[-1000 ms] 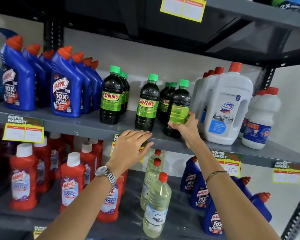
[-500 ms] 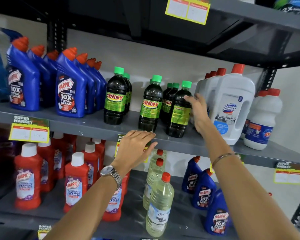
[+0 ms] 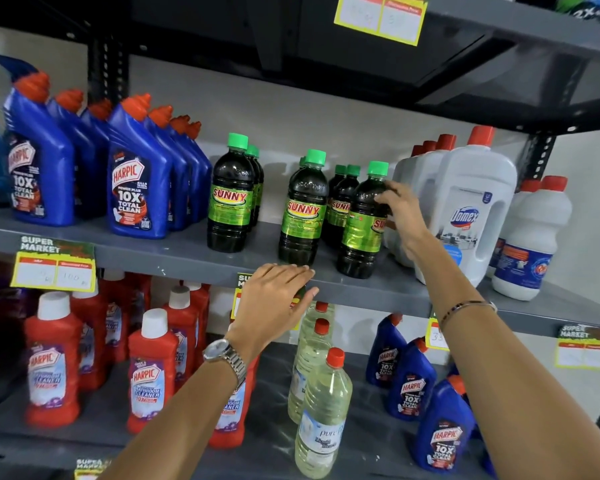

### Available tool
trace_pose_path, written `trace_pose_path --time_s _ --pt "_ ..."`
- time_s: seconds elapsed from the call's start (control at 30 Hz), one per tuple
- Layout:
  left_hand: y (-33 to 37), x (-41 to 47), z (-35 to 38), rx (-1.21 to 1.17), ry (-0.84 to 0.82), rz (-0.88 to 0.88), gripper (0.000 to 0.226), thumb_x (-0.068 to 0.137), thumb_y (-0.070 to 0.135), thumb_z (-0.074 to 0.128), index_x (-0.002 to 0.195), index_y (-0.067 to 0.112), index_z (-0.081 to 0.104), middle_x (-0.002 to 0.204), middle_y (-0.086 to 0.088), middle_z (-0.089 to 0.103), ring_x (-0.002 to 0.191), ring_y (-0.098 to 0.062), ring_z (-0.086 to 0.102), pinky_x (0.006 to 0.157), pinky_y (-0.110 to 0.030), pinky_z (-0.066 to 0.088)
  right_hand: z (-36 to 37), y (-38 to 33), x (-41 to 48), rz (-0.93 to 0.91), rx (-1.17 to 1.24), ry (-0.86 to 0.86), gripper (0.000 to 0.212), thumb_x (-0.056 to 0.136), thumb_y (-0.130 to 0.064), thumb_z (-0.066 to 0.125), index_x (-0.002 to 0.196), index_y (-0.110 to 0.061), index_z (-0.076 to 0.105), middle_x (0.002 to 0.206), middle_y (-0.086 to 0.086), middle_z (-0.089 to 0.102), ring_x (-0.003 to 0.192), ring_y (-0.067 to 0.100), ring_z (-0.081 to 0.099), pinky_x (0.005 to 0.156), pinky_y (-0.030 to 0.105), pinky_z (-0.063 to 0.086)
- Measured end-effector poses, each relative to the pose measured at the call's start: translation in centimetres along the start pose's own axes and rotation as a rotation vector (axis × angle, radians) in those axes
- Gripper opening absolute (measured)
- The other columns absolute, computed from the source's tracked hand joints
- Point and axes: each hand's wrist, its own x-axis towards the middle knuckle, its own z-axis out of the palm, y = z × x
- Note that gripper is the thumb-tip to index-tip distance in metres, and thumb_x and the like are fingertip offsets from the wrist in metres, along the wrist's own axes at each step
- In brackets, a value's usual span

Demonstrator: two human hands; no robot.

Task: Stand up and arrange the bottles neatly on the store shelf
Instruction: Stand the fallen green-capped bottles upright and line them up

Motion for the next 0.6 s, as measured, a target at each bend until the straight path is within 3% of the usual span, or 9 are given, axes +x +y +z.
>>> trace_pose_path --time_s 0.1,0.17,0.33,0.5,0.6 --pt "-0.04 -0.02 0.15 0.0 0.017 0.007 0.031 0.087 0.038 0.055 0.101 0.017 0.072 0.1 0.004 0.073 0.09 -0.011 0.067 0.083 -0.027 0.047 -0.07 -0.03 0.21 -0.067 -0.125 0.056 0.053 0.074 -0.022 0.076 0.118 -0.012 0.048 0.097 -0.006 0.055 0.087 0.005 0.055 0.074 0.018 0.045" --pt "-0.06 -0.04 0.24 0.002 0.019 0.007 0.031 0.087 0.038 0.055 0.102 0.017 0.072 0.1 0.004 0.073 0.091 -0.011 0.067 0.083 -0.028 0.047 0.01 -0.29 0.16 -0.079 -0.184 0.068 0.057 0.071 -0.027 0.079 0.116 -0.013 0.046 0.091 -0.01 0.05 0.083 0.0 0.051 0.069 0.013 0.041" --pt "-0.09 -0.12 0.25 -0.011 0.006 0.002 0.031 0.087 0.038 0.054 0.102 0.017 0.072 0.101 0.004 0.073 0.092 -0.012 0.067 0.084 -0.029 0.048 0.34 -0.37 -0.1 0.003 -0.012 -0.05 0.049 0.087 -0.011 0.055 0.133 -0.008 0.039 0.106 0.003 0.055 0.086 0.006 0.054 0.068 0.02 0.041" --pt "-0.14 -0.12 0.37 -0.009 0.009 0.001 0.032 0.088 0.038 0.053 0.102 0.017 0.072 0.101 0.004 0.073 0.092 -0.012 0.067 0.086 -0.027 0.043 -0.1 -0.21 0.2 -0.016 -0.063 -0.03 0.053 0.075 -0.017 0.074 0.119 -0.013 0.044 0.115 0.008 0.054 0.103 0.021 0.057 0.085 0.032 0.049" --pt "-0.16 -0.12 0.45 -0.017 0.017 -0.004 0.031 0.088 0.038 0.054 0.102 0.017 0.072 0.1 0.004 0.073 0.092 -0.012 0.067 0.086 -0.026 0.042 -0.39 -0.45 0.1 -0.015 -0.074 -0.067 0.056 0.076 -0.017 0.073 0.124 -0.012 0.043 0.116 0.006 0.054 0.098 0.016 0.056 0.08 0.028 0.047"
